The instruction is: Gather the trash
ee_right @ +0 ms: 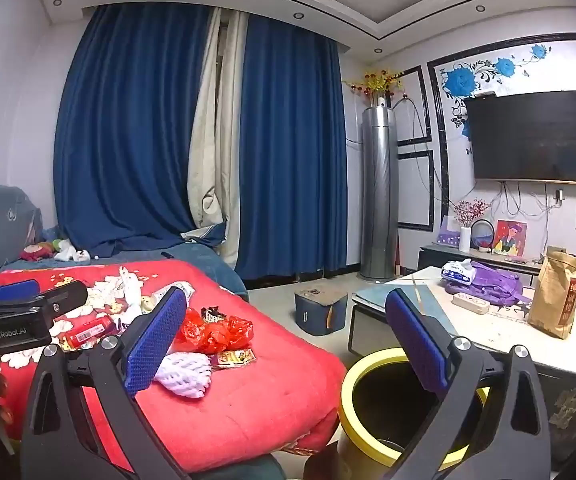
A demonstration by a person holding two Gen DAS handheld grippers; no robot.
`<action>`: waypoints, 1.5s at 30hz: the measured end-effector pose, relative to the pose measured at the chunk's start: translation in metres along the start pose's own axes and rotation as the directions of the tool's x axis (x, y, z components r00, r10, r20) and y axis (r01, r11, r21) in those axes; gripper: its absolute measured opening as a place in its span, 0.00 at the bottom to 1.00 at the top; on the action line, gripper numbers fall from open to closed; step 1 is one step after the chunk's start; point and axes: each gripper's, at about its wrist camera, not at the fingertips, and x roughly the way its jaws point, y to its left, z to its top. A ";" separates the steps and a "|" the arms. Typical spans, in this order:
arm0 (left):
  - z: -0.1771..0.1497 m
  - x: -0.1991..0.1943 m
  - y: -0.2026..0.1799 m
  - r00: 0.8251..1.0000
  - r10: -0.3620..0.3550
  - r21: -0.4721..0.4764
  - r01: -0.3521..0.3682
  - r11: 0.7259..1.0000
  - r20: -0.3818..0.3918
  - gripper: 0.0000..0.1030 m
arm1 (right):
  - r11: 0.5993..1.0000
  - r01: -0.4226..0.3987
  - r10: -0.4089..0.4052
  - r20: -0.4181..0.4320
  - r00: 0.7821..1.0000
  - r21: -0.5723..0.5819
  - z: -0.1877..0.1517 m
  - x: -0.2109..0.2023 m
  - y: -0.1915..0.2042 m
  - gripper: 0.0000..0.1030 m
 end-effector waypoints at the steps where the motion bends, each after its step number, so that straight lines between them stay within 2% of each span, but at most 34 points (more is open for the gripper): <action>1: 0.000 0.000 0.000 1.000 -0.002 0.001 0.002 1.000 0.003 0.90 | 1.000 0.000 0.000 0.000 1.000 0.002 0.000 0.000 0.000 0.94; 4: 0.000 -0.002 -0.002 1.000 -0.003 0.012 0.003 1.000 0.010 0.90 | 1.000 0.000 -0.001 0.029 1.000 0.009 -0.001 -0.005 -0.001 0.94; 14: -0.002 -0.004 -0.004 1.000 -0.010 0.016 0.009 1.000 0.019 0.90 | 1.000 0.000 0.000 0.015 1.000 0.001 0.006 -0.002 0.002 0.94; 45: 0.000 -0.005 -0.001 1.000 -0.014 0.018 0.013 1.000 0.024 0.90 | 1.000 0.007 -0.007 -0.001 1.000 0.003 -0.005 -0.001 -0.002 0.94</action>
